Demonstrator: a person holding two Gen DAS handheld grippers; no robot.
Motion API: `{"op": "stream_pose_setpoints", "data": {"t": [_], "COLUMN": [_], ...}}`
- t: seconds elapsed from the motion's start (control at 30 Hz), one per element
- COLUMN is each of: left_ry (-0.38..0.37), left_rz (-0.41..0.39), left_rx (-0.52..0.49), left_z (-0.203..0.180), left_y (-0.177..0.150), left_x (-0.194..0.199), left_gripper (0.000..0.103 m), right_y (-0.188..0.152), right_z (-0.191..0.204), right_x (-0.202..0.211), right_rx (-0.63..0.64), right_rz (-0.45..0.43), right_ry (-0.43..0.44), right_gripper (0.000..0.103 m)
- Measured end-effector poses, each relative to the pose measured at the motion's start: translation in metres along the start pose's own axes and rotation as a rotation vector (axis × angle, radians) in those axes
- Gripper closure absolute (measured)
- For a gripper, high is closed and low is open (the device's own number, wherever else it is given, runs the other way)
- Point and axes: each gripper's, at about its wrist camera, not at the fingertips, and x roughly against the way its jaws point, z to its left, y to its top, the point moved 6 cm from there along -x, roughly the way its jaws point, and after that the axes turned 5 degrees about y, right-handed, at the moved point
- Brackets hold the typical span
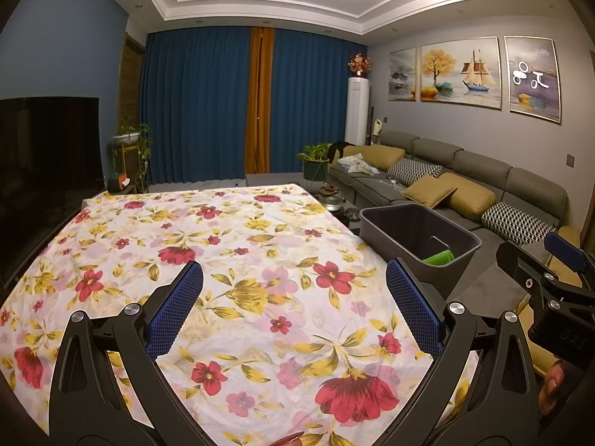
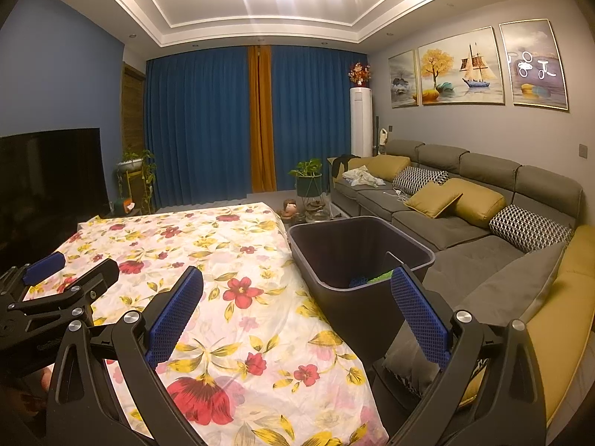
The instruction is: Collect trash
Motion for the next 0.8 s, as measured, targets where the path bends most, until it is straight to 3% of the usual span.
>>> {"op": "stream_pose_setpoints", "data": {"t": [0.8], "left_ry": [-0.001], "left_rz": [-0.009], "left_rx": [-0.009], "left_z": [-0.001], "left_y": [0.0008], "left_x": [0.0034], "left_gripper": [0.006], "right_y": [-0.0017], "right_z": [0.0013], "right_x": [-0.0005], "right_rx": [-0.008], "right_rz": [0.0], "right_ry": [-0.003], "right_gripper": [0.006]}}
